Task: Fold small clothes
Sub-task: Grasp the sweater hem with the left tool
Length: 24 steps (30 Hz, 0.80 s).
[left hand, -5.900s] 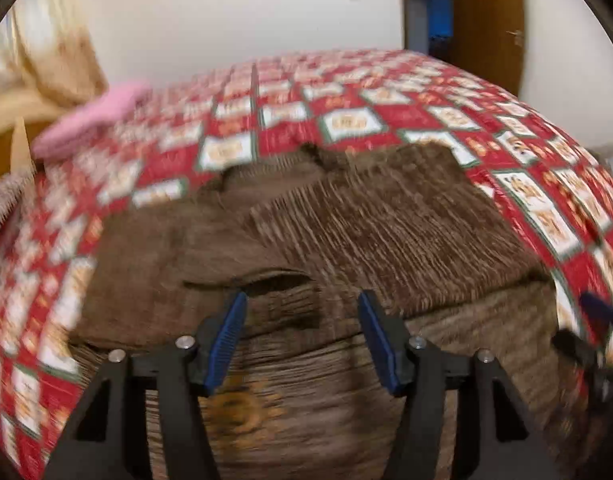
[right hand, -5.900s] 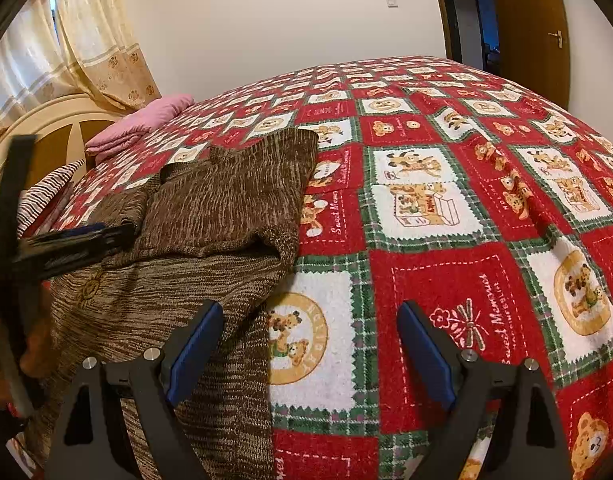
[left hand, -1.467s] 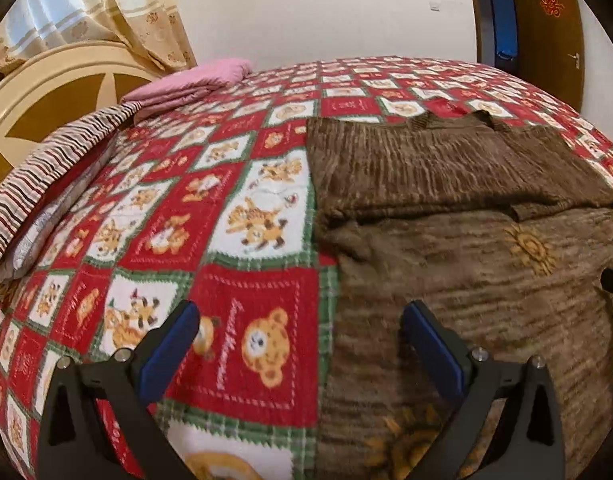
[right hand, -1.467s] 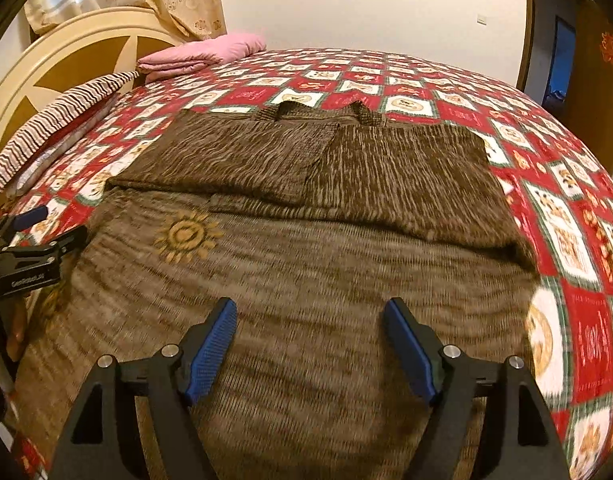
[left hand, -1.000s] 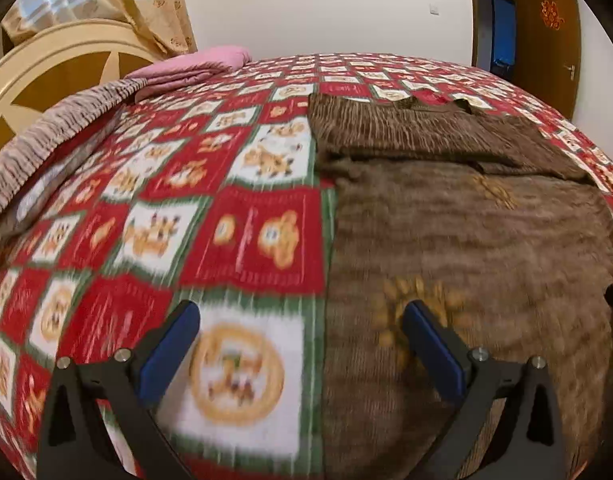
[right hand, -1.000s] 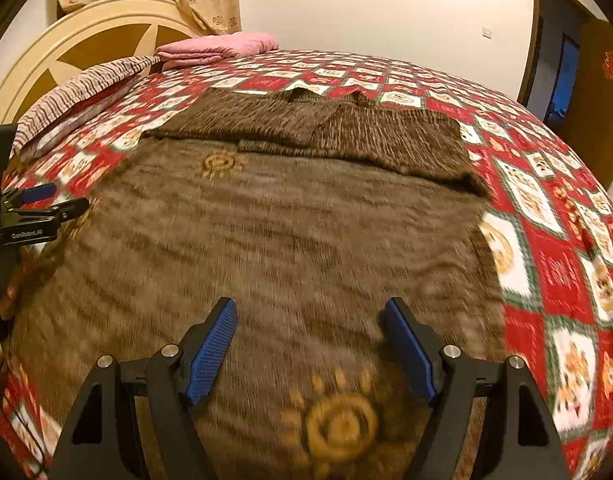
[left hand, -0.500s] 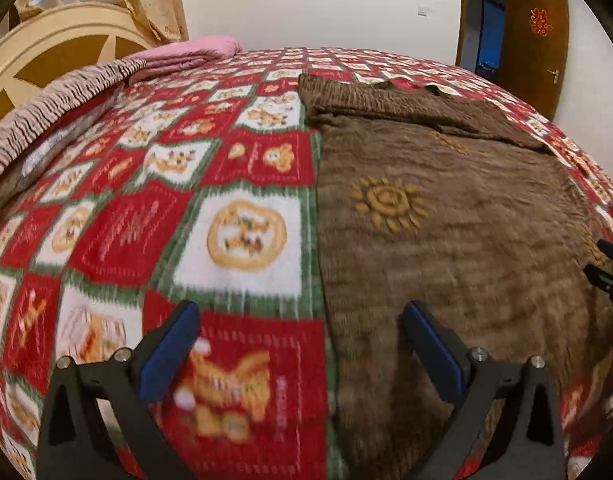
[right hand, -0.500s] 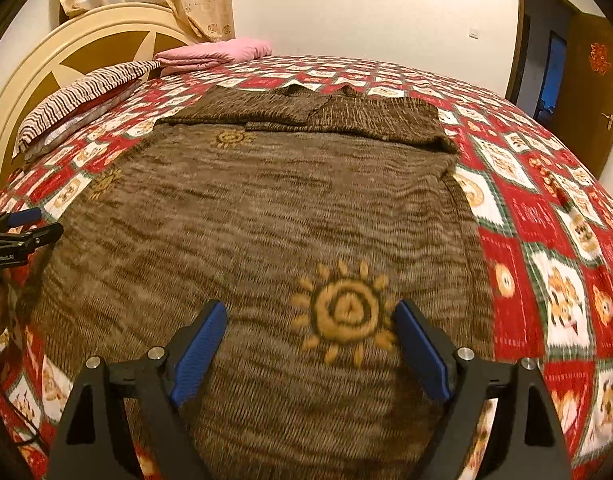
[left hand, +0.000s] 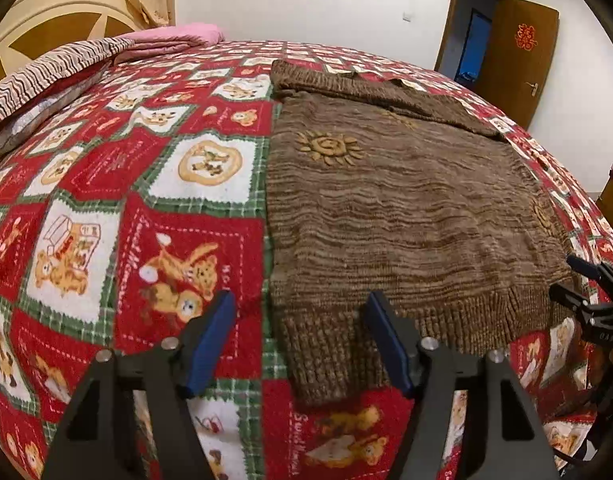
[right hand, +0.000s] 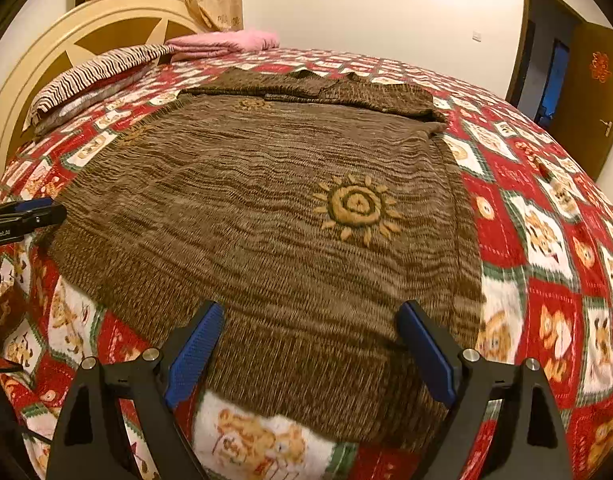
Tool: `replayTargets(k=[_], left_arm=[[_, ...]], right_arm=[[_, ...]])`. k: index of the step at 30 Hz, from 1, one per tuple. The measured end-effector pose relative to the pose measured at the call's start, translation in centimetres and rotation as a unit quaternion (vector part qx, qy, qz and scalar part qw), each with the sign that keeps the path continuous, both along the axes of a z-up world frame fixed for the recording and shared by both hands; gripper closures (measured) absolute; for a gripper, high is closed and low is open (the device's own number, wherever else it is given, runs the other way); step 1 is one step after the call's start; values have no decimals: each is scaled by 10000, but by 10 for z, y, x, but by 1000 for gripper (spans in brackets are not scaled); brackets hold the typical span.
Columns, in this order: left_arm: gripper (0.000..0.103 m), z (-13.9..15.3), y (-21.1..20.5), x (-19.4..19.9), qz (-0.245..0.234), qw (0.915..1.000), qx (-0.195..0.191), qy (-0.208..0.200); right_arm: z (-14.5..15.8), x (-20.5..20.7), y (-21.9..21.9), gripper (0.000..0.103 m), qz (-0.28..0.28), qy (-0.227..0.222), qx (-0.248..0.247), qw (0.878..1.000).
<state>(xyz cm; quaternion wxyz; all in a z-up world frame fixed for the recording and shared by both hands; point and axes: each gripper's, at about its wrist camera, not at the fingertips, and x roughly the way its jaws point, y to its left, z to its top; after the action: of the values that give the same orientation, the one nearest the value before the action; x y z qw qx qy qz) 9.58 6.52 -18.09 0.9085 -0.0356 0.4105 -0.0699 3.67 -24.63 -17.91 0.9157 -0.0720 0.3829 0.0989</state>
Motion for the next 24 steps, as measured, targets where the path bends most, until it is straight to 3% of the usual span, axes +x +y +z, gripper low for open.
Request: replayTargets(k=[2,4,5,12,20,22,24], left_arm=[[55,-1,2,-1,61,10000,-28,5],[87,0,5,-3,-41,9998,-212,47],[92,1,5,-5,-142,9993,-337,102],[94,10,11,-11,-49,9990,-452,-6],[94,4,11,-9,-52,9989,-465,18],[94,4,12,-10,-51,9988,-480,7],[94,6,12,-10,-57,9989,-474,-39]], right_arm=[[0,-4,1,13,37,-56,-52,10000],[2,-5,-1,13,27,-60,-64,10000],[6,-6,-4,13,-19,-84,11,10000],[32,-21,-47,13,-578,-350,506,9964],[17,-31,-96,13,-1176,140,1130,9865],[12,-34,-96,19,-1184,203,1109,9866],[11,-34,-96,41,-1125,241,1152,9867]])
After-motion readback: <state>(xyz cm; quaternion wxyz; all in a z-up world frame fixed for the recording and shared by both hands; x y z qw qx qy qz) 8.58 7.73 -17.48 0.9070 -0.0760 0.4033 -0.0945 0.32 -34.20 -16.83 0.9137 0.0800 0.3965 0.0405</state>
